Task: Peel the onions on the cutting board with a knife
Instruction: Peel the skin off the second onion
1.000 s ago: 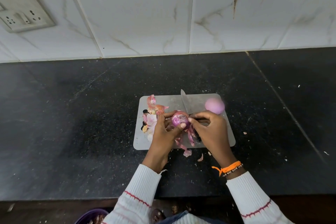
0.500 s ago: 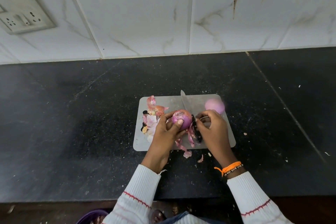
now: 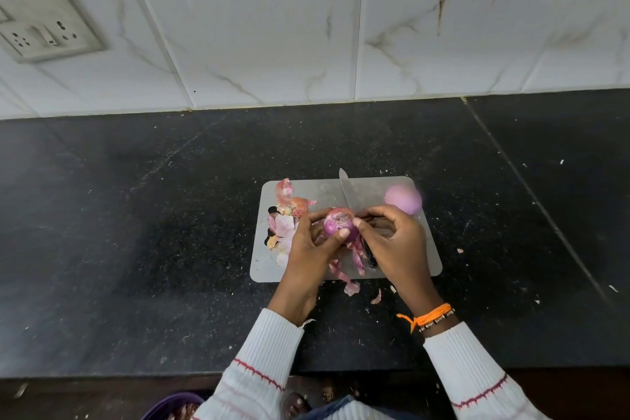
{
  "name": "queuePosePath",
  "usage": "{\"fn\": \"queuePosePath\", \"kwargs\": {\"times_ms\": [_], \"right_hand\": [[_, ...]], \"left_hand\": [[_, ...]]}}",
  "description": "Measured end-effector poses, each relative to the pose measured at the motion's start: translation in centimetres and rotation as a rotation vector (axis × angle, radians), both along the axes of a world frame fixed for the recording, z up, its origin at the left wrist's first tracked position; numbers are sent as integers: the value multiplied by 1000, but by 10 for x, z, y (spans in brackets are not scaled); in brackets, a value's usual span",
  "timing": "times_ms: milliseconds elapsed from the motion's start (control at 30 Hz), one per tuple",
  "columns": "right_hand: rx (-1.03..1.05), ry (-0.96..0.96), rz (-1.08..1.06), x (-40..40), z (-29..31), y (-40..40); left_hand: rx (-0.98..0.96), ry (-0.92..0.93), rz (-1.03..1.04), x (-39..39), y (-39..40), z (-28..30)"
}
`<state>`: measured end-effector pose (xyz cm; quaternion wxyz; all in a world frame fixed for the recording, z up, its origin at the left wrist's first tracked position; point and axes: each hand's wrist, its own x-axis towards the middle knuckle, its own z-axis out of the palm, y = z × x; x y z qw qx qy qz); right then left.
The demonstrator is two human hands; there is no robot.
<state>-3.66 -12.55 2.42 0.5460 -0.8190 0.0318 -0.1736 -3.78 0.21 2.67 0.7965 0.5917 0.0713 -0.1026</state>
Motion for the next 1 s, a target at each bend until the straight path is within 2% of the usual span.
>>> {"fn": "queuePosePath", "kwargs": {"times_ms": [300,500,567,667,733,767,1000], "right_hand": [[-226,-151,-1,2,-2,0],[-228,-68,31,5,-8,0],[-137,24,26,7,-11,-1],[201,192,53,5,-9,-3],[368,224,61,3,-5,-4],[370,207,59,2,-4,-4],[-6,50,35,1,-1,-5]], "left_hand": [[74,-11,28,-1,0,-1],[35,30,3,-3,-1,-1],[-19,46,-7,-3,-1,0],[-24,47,-20,-3,-2,1],[12,30,-13,-2,-2,1],[36,23,-1,-2,-2,1],[82,-5,35,-1,1,3]]}}
